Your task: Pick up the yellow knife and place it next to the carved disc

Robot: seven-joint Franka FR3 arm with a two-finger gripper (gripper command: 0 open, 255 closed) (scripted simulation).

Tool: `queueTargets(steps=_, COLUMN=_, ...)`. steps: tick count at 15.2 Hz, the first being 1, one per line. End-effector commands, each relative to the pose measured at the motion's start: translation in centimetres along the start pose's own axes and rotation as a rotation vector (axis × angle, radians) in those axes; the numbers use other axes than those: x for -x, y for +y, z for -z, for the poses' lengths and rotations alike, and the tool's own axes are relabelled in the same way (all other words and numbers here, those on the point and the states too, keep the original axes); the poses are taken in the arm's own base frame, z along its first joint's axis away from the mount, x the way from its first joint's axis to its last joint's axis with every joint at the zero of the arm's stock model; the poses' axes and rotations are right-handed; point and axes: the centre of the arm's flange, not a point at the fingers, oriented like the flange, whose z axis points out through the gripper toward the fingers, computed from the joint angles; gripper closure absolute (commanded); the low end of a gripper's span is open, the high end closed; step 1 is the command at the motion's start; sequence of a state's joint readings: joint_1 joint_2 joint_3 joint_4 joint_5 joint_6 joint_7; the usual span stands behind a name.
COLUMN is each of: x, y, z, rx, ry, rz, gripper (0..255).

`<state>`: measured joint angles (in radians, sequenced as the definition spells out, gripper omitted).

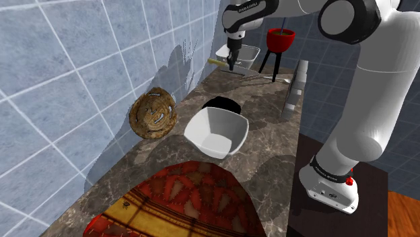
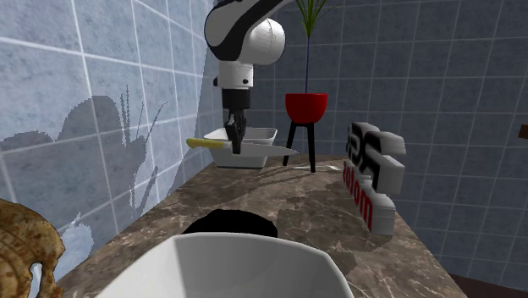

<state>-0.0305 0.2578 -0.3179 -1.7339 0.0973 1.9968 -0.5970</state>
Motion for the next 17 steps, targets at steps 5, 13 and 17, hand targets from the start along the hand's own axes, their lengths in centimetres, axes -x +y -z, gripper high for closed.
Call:
queueTargets(steps=5, x=0.0, y=0.0, z=3.2, rx=0.0, ry=0.0, rz=0.0, gripper=255)
queueTargets(steps=13, x=-0.1, y=0.0, z=7.4, rx=0.0, ry=0.0, rz=0.0, gripper=255)
queueTargets(steps=17, x=-0.1, y=0.0, z=9.6, rx=0.0, ry=0.0, rz=0.0, gripper=255)
